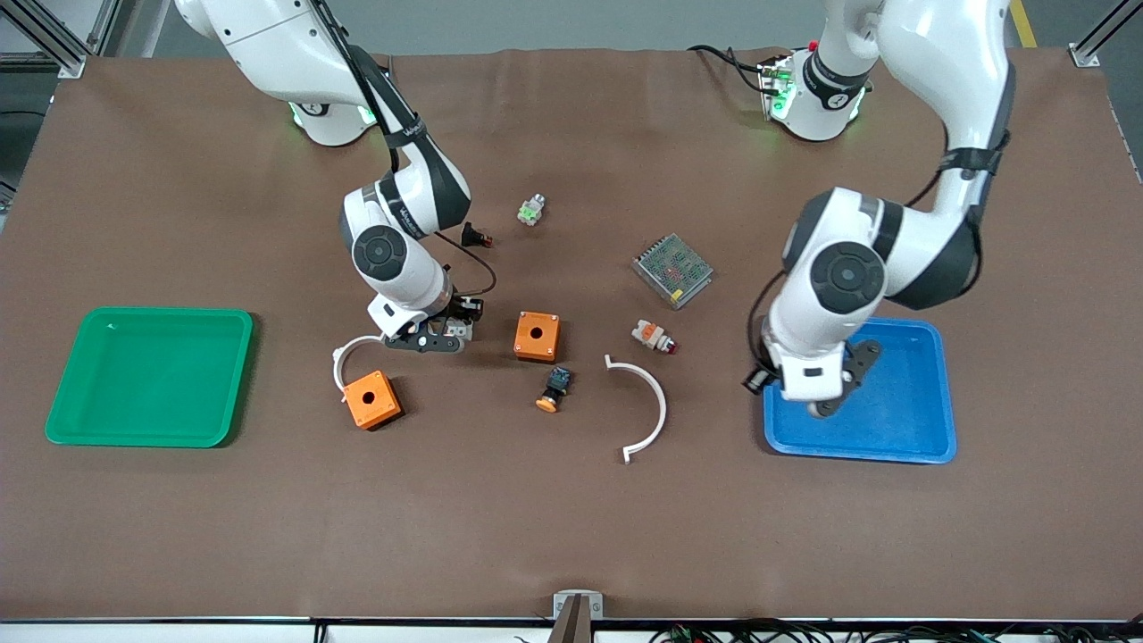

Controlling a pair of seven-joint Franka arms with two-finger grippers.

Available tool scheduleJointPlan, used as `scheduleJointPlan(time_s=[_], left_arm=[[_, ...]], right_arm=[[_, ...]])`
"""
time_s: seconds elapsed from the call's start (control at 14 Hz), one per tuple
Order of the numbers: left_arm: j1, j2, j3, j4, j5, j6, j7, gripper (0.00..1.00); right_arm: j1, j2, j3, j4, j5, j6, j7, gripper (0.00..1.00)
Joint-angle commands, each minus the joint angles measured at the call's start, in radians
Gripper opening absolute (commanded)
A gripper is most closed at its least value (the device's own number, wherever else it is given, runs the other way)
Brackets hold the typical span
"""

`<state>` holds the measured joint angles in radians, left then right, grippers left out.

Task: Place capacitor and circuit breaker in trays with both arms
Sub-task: 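Carry the capacitor to the blue tray while the right gripper carries the breaker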

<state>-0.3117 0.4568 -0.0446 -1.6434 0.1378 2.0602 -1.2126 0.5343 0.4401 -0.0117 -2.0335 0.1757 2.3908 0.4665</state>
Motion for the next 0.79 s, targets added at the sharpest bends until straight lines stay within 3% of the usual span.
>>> scheduleJointPlan(time_s=[0.0, 0.21, 0.43, 0.71], left_arm=[[0.074, -0.044, -0.012, -0.078, 0.055, 0.006, 0.071, 0.00], [0.178, -0.035, -0.017, -0.110, 0.052, 0.038, 0.195, 0.00], [0.276, -0.040, -0.020, -0.243, 0.048, 0.245, 0.298, 0.00], [0.339, -0.003, -0.021, -0.314, 0.045, 0.391, 0.381, 0.00]], right_arm=[[-0.005, -0.118, -0.017, 0.005, 0.011, -0.144, 0.001, 0.18], [-0.085, -0.190, -0.039, 0.117, -0.020, -0.409, -0.003, 0.18], [-0.175, -0.202, -0.044, 0.290, -0.149, -0.664, -0.008, 0.18], [-0.368, -0.196, -0.044, 0.392, -0.177, -0.759, -0.204, 0.18]])
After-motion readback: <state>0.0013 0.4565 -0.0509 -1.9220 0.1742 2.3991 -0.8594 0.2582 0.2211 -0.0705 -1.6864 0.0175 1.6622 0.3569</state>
